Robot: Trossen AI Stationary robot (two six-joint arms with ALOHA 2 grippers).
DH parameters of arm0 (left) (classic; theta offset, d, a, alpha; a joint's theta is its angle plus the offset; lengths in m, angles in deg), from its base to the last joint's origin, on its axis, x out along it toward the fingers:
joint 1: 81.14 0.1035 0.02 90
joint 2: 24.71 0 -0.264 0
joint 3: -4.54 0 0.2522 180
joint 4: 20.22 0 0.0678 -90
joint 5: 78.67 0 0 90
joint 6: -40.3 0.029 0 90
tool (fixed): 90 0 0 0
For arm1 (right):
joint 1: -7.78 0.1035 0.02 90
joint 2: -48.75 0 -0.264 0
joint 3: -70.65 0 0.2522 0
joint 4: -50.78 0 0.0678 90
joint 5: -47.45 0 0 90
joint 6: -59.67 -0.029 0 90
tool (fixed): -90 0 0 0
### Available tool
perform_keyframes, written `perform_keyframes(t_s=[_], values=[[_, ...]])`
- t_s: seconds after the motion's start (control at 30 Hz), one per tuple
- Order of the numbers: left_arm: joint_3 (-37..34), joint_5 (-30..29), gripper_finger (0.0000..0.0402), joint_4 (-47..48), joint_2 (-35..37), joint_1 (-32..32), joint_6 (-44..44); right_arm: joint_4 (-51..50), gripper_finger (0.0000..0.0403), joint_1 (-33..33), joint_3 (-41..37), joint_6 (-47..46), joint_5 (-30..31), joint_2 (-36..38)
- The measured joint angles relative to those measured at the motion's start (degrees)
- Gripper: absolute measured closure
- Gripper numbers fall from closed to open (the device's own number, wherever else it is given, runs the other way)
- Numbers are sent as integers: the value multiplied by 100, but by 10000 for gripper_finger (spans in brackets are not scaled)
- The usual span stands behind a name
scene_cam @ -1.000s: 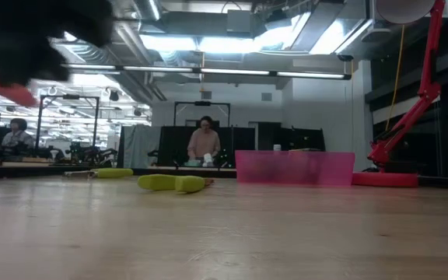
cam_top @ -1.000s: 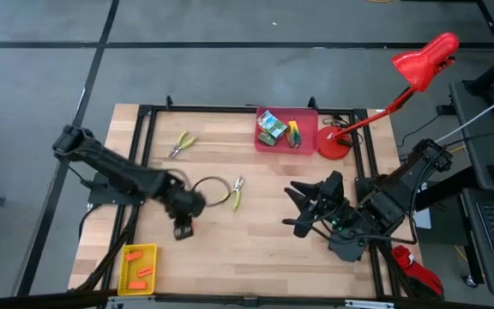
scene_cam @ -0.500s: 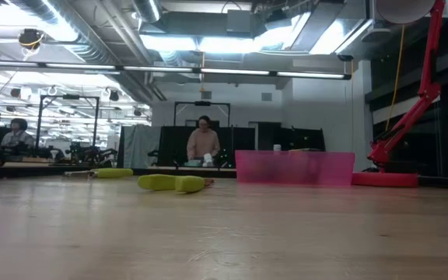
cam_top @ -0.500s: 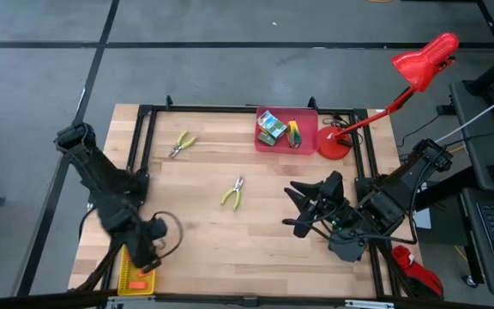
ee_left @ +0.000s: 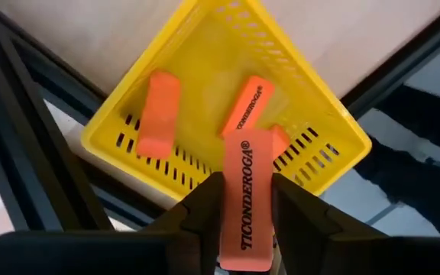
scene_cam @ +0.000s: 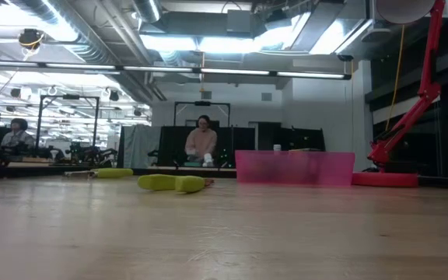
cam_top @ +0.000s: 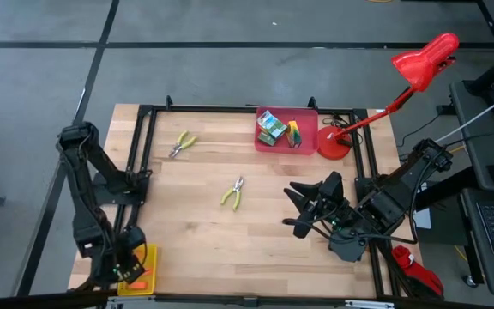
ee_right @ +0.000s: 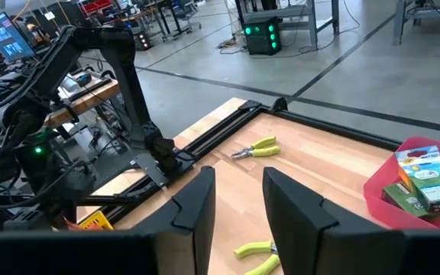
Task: Pick & Place School Supplies
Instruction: Put the orange eraser into the yellow bin, then put the light green hole puncher into the black bin
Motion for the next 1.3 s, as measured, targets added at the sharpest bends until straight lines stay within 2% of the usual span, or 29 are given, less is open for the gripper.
perform_keyframes(t_s=[0.37, 0.5, 0.67, 0.83, 0.93, 1.0, 1.07, 1.2, 1.3], values=[[4, -724, 218, -56, -27, -84, -59, 15, 288, -123, 0, 14, -144, 0], [4, -1547, 205, -60, -27, 75, 259, 17, 288, -172, 0, 14, -162, 0], [4, -2210, 208, 214, -27, 667, 1099, 17, 288, -192, 0, 12, -282, 0], [6, -3847, 215, -96, 91, 1590, 2005, 105, 289, -241, 0, 60, -519, 25], [-35, -4204, 220, -293, 274, 2352, 2924, 314, 289, -279, 0, 337, -611, 94], [-218, -4236, 225, -765, 516, 2947, 3741, 496, 289, -289, 0, 631, -619, 129], [-500, -4032, 230, -1585, 802, 3621, 4669, 687, 289, -305, 0, 929, -702, 188], [-1146, -2810, 240, -3333, 1347, 5066, 6373, 955, 289, -328, 0, 1312, -973, 269], [-1441, -2146, 245, -3046, 1668, 6190, 6537, 1010, 289, -322, 0, 1322, -1130, 269]])
